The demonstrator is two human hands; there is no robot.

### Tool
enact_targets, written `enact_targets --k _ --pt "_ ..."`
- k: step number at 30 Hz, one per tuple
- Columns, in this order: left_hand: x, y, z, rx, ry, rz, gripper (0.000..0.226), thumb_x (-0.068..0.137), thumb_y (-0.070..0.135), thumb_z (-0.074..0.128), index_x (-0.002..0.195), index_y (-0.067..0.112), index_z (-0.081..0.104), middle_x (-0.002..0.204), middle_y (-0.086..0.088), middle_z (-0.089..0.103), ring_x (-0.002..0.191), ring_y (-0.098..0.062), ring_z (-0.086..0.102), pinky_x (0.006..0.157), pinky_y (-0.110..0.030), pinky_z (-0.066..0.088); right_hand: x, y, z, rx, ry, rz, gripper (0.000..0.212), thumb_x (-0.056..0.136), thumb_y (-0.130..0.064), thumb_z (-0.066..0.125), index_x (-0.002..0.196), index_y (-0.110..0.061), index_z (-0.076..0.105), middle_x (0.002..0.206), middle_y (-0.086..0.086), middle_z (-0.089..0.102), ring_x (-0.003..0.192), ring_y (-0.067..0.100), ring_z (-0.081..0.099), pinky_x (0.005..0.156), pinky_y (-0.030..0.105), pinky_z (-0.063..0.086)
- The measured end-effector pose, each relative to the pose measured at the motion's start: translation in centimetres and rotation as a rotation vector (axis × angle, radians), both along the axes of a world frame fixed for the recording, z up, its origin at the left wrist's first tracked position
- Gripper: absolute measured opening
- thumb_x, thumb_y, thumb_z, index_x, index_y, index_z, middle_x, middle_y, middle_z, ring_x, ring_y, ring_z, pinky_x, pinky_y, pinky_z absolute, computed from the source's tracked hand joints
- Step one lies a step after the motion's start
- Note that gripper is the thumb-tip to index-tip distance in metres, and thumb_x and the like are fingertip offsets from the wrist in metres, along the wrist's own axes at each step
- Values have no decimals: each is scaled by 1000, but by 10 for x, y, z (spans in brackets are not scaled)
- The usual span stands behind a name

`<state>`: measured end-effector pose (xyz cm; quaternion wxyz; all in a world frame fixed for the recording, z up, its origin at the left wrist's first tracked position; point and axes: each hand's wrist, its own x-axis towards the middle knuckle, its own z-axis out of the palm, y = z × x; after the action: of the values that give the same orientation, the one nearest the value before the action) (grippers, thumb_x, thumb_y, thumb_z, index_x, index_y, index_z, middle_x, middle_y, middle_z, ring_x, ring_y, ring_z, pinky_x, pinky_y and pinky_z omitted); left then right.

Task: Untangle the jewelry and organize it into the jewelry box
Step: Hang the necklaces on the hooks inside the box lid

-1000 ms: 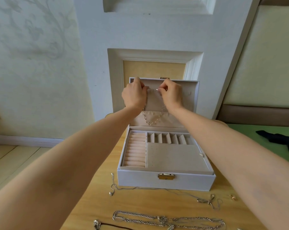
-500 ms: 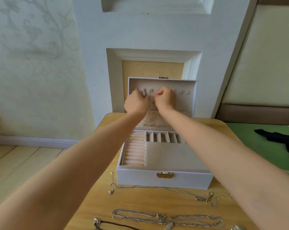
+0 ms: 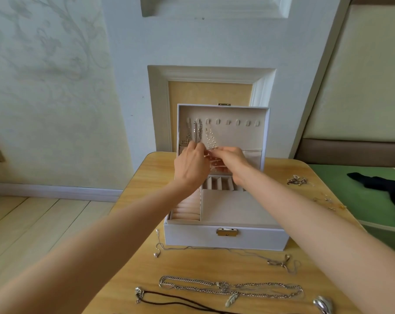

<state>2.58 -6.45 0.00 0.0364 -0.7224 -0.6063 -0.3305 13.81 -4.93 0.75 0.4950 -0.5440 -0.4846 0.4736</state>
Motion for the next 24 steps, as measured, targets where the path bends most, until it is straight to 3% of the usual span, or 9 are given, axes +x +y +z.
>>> enact_targets --k 6,8,10,14,20,24 --pt "-7 13 -9 -139 182 23 40 92 9 42 131 14 46 124 -11 42 98 -28 53 66 -32 40 15 0 8 81 -377 -58 13 79 -19 72 79 -7 68 73 4 62 67 12 52 67 26 43" --pt "-9 12 -15 -184 191 5 45 92 8 41 136 18 43 123 -11 41 98 -28 53 68 -32 40 15 1 18 64 -339 -23 7 81 -11 70 78 -7 65 70 7 62 59 13 55 55 22 48" --pt "-10 8 -20 -130 158 -15 40 89 4 44 129 11 45 125 -10 38 103 -26 48 69 -30 40 12 1 26 47 -247 48 5 83 -3 66 80 -3 62 69 13 61 54 16 58 49 22 52" --pt "-13 10 -15 40 128 -91 49 83 1 51 130 12 40 133 -7 36 113 -25 40 83 -31 42 7 1 35 33 -132 166 4 84 3 61 81 2 58 73 19 60 56 22 63 55 29 57" --pt "-12 16 -13 -98 200 -68 33 90 10 47 123 10 44 122 -9 43 111 -27 46 79 -32 40 3 4 45 121 21 171 6 86 4 59 92 4 57 72 19 63 58 22 65 60 30 59" --pt "-18 19 -11 -97 244 -102 38 91 10 46 129 15 51 121 -8 46 116 -26 42 88 -33 40 1 12 49 160 14 135 17 89 3 58 105 7 56 82 21 64 62 20 67 68 31 59"
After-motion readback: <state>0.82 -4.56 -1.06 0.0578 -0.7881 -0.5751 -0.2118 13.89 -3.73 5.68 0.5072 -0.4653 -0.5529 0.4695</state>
